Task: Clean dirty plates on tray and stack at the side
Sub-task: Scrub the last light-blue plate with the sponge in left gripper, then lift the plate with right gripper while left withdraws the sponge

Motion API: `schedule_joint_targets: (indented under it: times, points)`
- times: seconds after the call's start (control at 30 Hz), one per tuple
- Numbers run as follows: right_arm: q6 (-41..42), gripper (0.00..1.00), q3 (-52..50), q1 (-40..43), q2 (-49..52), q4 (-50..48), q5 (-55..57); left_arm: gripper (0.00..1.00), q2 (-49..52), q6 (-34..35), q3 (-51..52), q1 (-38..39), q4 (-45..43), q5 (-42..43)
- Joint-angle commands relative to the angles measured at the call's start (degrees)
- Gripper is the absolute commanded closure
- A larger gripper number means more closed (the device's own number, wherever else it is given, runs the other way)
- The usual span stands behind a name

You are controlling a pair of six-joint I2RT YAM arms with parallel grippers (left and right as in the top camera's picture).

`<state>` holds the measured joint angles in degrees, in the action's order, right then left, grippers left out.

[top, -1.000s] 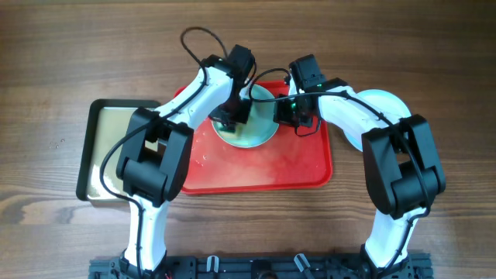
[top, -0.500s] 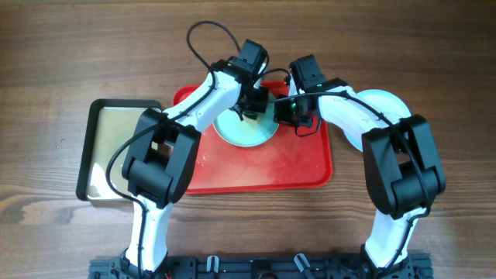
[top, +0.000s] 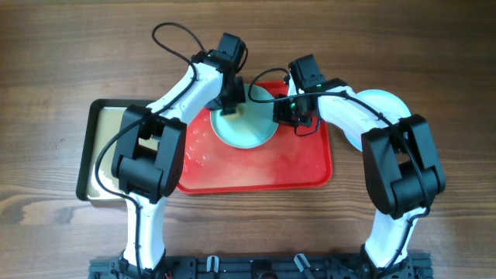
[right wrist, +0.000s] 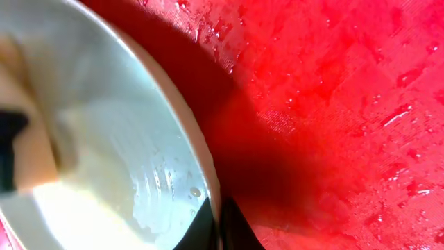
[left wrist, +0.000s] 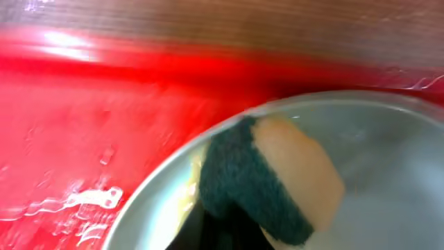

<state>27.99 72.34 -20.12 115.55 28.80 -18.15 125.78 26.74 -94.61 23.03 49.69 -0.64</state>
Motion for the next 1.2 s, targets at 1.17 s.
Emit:
schedule_joint_targets:
  times: [1.17]
  points:
    - [-5.11,0.96,-1.51,1.33,-8.81,4.94,3.37,0.96,-6.95,-0.85,-17.88,-11.32,24.7,2.75]
